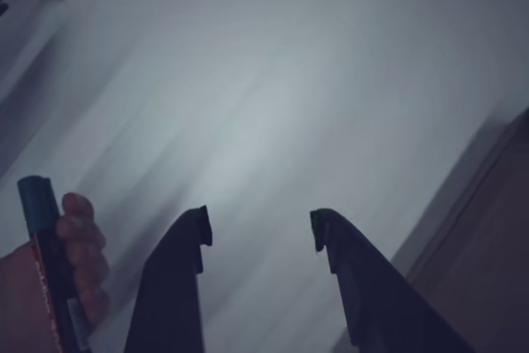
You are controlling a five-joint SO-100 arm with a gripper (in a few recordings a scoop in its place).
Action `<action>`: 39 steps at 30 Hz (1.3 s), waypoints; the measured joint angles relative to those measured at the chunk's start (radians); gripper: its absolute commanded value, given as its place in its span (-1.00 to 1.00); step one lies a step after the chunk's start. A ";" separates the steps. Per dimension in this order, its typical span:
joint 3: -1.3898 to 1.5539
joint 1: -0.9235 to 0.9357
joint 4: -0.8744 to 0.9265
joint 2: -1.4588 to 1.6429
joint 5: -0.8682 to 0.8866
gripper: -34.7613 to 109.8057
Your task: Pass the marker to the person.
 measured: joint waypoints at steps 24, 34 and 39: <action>0.195 0.117 -0.071 0.061 0.023 -0.16; 0.230 0.109 -0.071 0.080 0.023 -0.17; 0.235 0.115 -0.071 0.094 0.023 -0.17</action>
